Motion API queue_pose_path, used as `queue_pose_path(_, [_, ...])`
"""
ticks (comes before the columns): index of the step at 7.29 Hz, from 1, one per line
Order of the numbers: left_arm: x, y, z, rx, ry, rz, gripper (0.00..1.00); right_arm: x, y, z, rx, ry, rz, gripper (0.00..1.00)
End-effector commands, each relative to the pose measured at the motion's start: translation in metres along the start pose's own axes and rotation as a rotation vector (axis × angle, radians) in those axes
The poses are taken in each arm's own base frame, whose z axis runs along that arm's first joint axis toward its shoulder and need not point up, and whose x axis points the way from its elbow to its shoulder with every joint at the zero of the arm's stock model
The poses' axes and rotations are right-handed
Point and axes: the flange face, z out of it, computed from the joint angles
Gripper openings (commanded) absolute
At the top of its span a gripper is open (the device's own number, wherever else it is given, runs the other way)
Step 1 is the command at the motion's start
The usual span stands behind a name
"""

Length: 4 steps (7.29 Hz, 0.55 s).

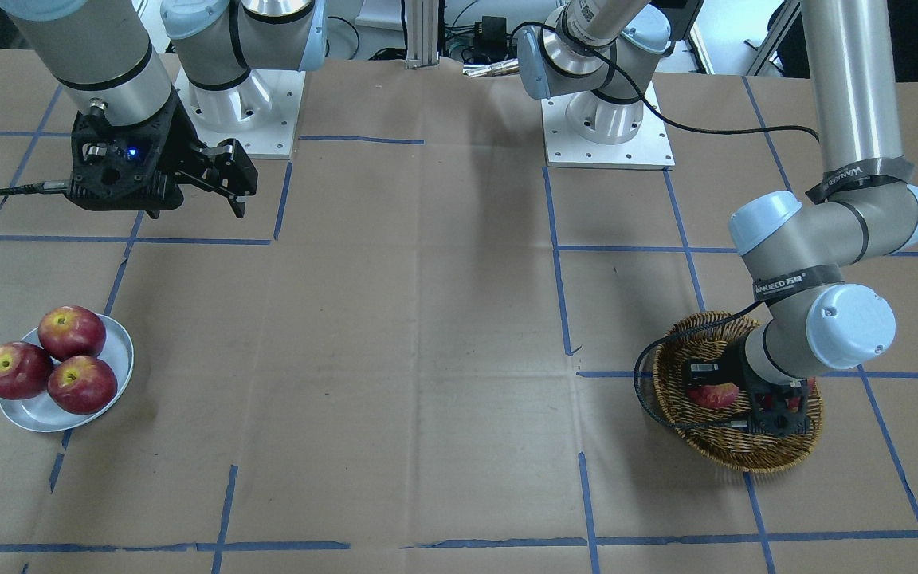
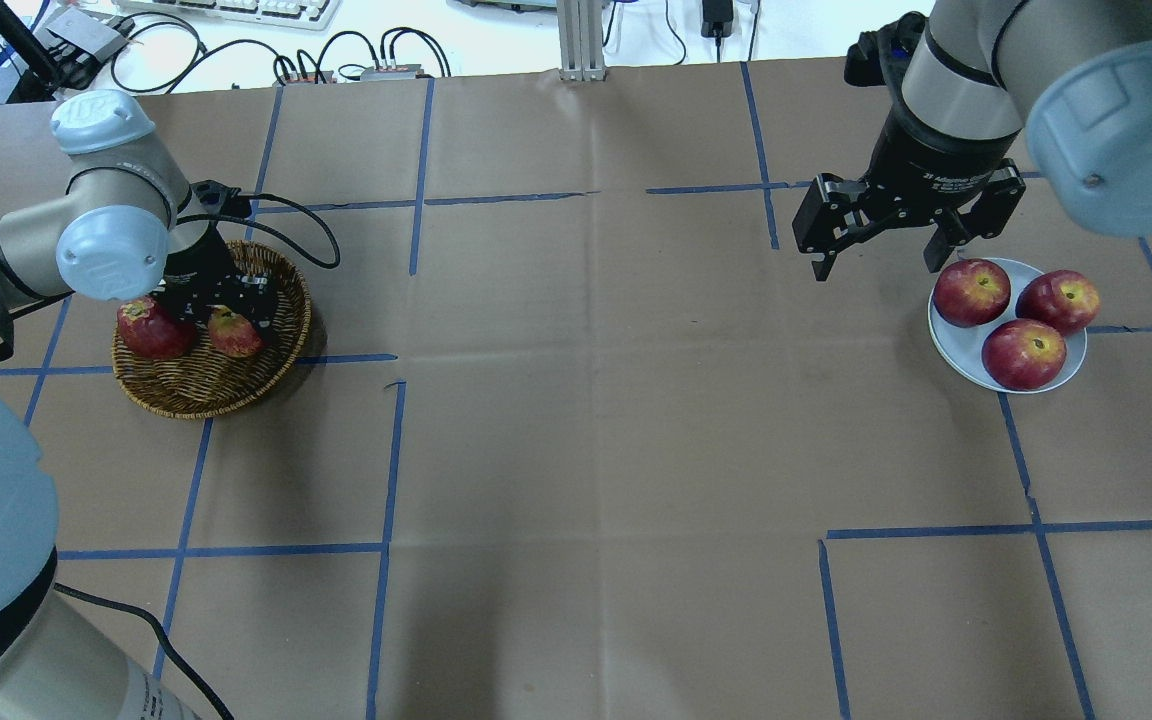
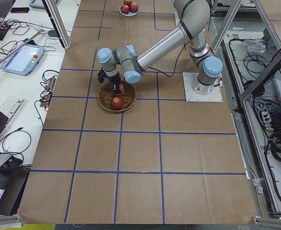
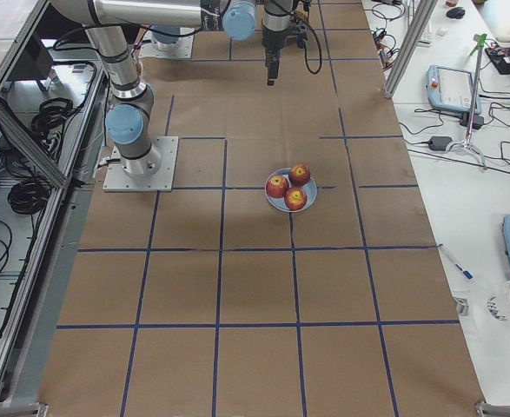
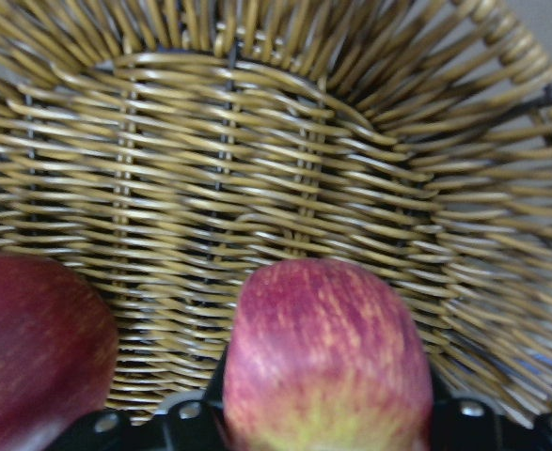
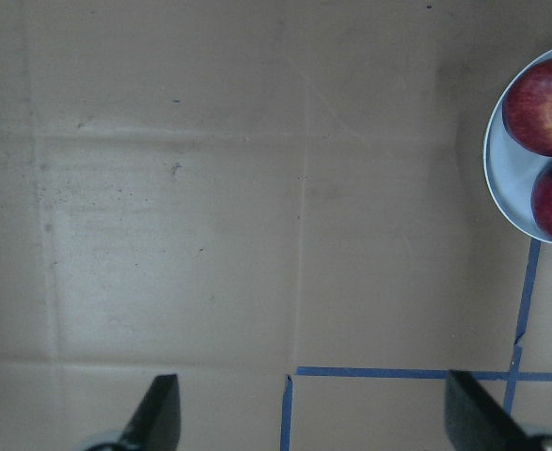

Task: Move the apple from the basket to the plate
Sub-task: 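Close the left gripper on the yellow-red apple and lift it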

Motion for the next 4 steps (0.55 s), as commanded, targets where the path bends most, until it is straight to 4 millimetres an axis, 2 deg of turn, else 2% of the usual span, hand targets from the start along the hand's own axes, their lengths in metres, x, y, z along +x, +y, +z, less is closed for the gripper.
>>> queue_pose_path(1, [-0.002, 0.004, -0.055, 0.097, -0.023, -0.011, 0.34, 0.000, 0.000, -0.001, 0.001, 0.000, 0.000, 1.00])
queue_pose_path(2, [0.012, 0.016, -0.085, 0.138, -0.036, -0.003, 0.32, 0.000, 0.000, 0.000, 0.001, 0.000, 0.000, 1.00])
queue_pose_path(3, [0.047, 0.024, -0.098, 0.160, -0.041, 0.009, 0.32, 0.000, 0.000, -0.001, 0.002, 0.000, 0.000, 1.00])
queue_pose_path(4, [0.108, 0.029, -0.108, 0.183, -0.047, 0.040, 0.32, 0.000, 0.000, -0.001, 0.002, 0.000, 0.000, 1.00])
